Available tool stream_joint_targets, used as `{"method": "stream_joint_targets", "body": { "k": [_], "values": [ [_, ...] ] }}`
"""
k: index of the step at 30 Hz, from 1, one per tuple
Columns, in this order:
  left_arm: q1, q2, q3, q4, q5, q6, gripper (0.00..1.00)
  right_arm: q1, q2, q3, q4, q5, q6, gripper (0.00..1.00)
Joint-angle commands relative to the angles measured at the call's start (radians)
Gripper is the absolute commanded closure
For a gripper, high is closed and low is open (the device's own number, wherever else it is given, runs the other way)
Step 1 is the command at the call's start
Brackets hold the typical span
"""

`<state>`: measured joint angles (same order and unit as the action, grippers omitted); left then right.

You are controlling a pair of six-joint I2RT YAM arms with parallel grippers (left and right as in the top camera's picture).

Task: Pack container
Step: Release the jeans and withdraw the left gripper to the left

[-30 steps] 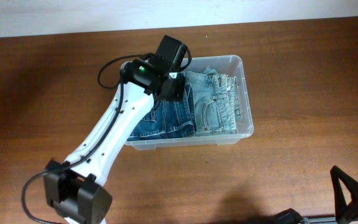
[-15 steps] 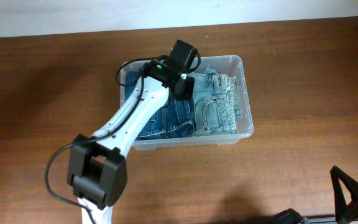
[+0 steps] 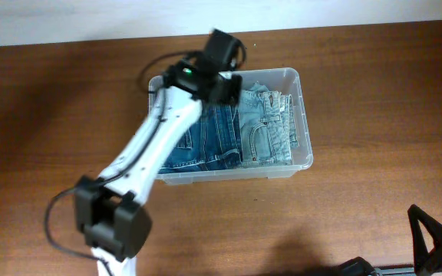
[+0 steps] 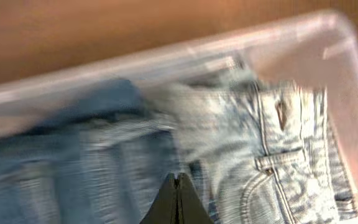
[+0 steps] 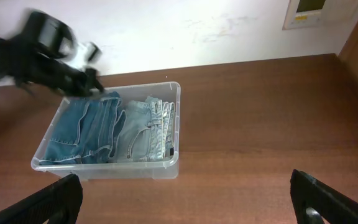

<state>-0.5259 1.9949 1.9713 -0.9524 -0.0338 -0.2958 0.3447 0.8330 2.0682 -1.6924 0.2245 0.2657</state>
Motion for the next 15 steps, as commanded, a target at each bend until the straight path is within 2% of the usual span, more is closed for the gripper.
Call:
{"method": "stream_joint_targets", "body": {
  "k": [1, 3, 5, 7, 10, 15],
  "values": [
    [0.097, -0.133, 0.035, -0.029, -0.121, 0.005, 0.99, 0.001, -0.004, 0.0, -0.006, 0.016, 0.004, 0.01],
    [0.142, -0.159, 0.035, -0.059, -0.159, 0.005, 0.99, 0.001, -0.004, 0.0, -0.006, 0.016, 0.004, 0.01],
    [0.21, -0.175, 0.035, -0.095, -0.209, 0.005, 0.91, 0.001, -0.004, 0.0, -0.006, 0.016, 0.004, 0.01],
    [0.267, -0.178, 0.035, -0.119, -0.237, 0.005, 0.65, 0.001, -0.004, 0.0, -0.006, 0.016, 0.004, 0.01],
    [0.358, -0.178, 0.034, -0.15, -0.244, 0.005, 0.4, 0.001, -0.004, 0.0, -0.006, 0.016, 0.004, 0.01],
    [0.473, -0.178, 0.029, -0.163, -0.243, 0.005, 0.23, 0.001, -0.004, 0.0, -0.006, 0.016, 0.004, 0.01]
  ]
}}
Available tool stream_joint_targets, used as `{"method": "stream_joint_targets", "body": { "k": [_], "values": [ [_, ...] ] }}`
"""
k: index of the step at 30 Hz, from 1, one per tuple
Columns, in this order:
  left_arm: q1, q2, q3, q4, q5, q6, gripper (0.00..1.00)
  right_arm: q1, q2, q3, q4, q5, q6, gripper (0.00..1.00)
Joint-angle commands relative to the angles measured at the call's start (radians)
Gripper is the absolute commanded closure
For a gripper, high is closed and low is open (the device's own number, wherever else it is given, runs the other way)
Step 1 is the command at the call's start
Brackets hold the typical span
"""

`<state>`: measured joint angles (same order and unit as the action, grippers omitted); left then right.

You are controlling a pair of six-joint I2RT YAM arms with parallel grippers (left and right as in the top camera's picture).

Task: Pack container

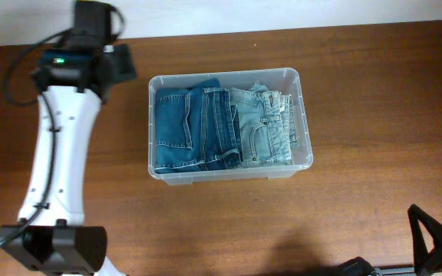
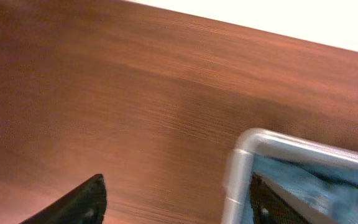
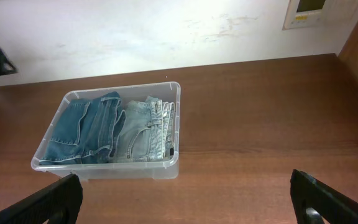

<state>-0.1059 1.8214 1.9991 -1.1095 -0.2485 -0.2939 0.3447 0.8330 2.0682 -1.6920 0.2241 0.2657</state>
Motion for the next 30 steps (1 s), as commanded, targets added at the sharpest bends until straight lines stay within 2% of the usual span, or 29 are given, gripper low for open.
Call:
{"method": "stream_joint_targets", "body": {
  "k": [1, 4, 5, 6, 30],
  "values": [
    [0.068, -0.004, 0.001, -0.007, -0.029, 0.003, 0.21, 0.001, -0.004, 0.0, -0.006, 0.016, 0.004, 0.01],
    [0.107, -0.004, 0.001, -0.025, -0.029, 0.003, 0.18, 0.001, -0.004, 0.0, -0.006, 0.016, 0.004, 0.01],
    [0.119, -0.004, 0.001, -0.036, -0.029, 0.003, 0.13, 0.001, -0.004, 0.0, -0.006, 0.016, 0.004, 0.01],
    [0.129, -0.004, 0.001, -0.044, -0.029, 0.003, 0.01, 0.001, -0.004, 0.0, -0.006, 0.016, 0.004, 0.01],
    [0.142, -0.004, 0.001, -0.052, -0.029, 0.003, 0.01, 0.001, -0.004, 0.0, -0.006, 0.016, 0.004, 0.01]
  ]
}}
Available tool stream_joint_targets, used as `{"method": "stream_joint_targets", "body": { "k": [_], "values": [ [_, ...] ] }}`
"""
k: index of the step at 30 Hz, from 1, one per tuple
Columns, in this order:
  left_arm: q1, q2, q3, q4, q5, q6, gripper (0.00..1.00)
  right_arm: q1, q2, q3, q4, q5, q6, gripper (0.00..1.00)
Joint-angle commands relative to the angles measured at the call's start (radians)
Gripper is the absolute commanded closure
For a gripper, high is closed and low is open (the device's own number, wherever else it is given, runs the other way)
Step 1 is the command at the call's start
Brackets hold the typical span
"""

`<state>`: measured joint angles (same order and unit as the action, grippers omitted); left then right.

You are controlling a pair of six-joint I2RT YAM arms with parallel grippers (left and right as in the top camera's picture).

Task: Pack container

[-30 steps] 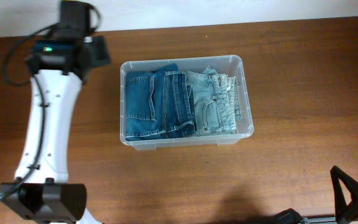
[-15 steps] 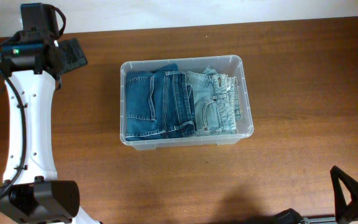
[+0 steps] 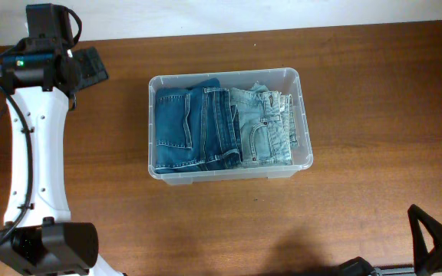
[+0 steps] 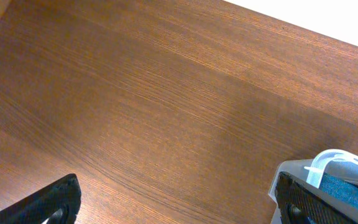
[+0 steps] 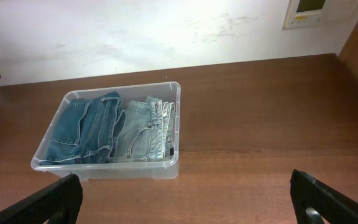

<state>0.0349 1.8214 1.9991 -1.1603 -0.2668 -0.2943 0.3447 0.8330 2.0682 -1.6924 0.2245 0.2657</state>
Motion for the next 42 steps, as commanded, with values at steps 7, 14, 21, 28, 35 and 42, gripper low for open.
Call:
{"method": "stream_joint_targets", "body": {
  "k": [7, 14, 21, 28, 35, 42],
  "values": [
    [0.001, -0.004, 0.001, -0.001, -0.01, 0.003, 0.0, 0.002, -0.01, 0.0, -0.006, 0.021, 0.001, 0.02],
    [0.0, -0.004, 0.001, -0.001, -0.01, 0.003, 0.01, -0.062, -0.079, -0.062, 0.006, 0.016, 0.001, 0.01],
    [0.001, -0.004, 0.001, -0.001, -0.01, 0.003, 0.01, -0.164, -0.306, -0.363, 0.184, 0.016, 0.001, 0.01],
    [0.0, -0.004, 0.001, -0.001, -0.01, 0.003, 0.01, -0.245, -0.555, -0.75, 0.434, 0.003, 0.002, 0.01],
    [0.0, -0.004, 0.001, -0.001, -0.01, 0.003, 0.0, -0.296, -0.743, -1.138, 0.776, -0.07, 0.002, 0.01],
    [0.0, -0.004, 0.001, -0.001, -0.01, 0.003, 0.01, -0.296, -0.826, -1.465, 1.155, -0.166, 0.005, 0.01]
  ]
}}
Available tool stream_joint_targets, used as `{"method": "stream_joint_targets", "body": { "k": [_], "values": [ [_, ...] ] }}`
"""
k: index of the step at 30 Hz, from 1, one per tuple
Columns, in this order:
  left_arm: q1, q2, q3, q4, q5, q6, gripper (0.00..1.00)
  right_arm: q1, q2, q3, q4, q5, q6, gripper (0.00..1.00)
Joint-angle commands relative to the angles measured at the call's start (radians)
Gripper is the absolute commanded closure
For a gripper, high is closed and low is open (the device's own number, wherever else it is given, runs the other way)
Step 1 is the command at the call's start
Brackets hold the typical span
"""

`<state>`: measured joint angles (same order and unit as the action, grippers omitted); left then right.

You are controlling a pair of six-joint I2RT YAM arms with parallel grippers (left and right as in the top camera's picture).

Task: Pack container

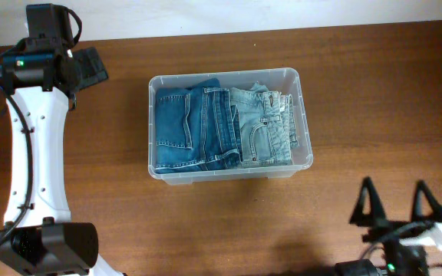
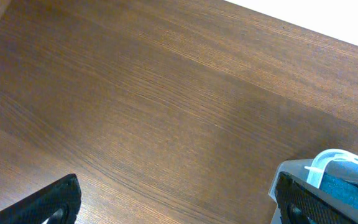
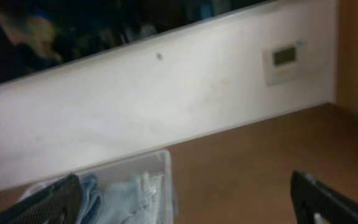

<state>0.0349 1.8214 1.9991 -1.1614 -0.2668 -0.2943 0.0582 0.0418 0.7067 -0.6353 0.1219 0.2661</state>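
Observation:
A clear plastic container (image 1: 306, 115) stands mid-table, holding folded dark blue jeans (image 1: 179, 126) on its left side and lighter blue jeans (image 1: 267, 126) on its right. My left gripper (image 1: 93, 67) hovers open over bare wood at the far left, well apart from the container. In the left wrist view, my left gripper (image 2: 178, 210) has nothing between its fingers, and the container's corner (image 2: 325, 160) shows by the right finger. My right gripper (image 1: 396, 205) is open near the front right edge. The blurred right wrist view shows my right gripper (image 3: 185, 208) empty and facing the container (image 3: 166, 163).
Brown wooden table (image 1: 374, 92) all round the container. A white wall (image 3: 166, 93) with a small panel (image 3: 284, 57) runs along the far edge.
My right gripper has come further into the overhead view at the front right, and its camera now looks more at the wall. The left arm and the jeans have not moved.
My left gripper was shut low over the jeans inside the container. Then it was open beside the container's far left corner, then further left over bare table, where it stays. The right arm kept still at the front right until now.

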Motion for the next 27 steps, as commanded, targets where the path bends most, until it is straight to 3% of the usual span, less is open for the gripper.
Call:
{"method": "stream_joint_targets", "body": {
  "k": [1, 6, 27],
  "values": [
    [0.0, -0.004, 0.001, 0.0, -0.01, 0.003, 0.01, -0.009, -0.038, -0.151, 0.169, -0.074, 0.005, 0.01],
    [0.001, -0.004, 0.001, 0.0, -0.01, 0.003, 0.01, -0.009, -0.038, -0.322, 0.458, -0.096, 0.005, 0.01],
    [0.0, -0.004, 0.001, 0.0, -0.01, 0.003, 0.01, -0.009, -0.038, -0.651, 0.835, -0.058, 0.004, 0.01]
  ]
}}
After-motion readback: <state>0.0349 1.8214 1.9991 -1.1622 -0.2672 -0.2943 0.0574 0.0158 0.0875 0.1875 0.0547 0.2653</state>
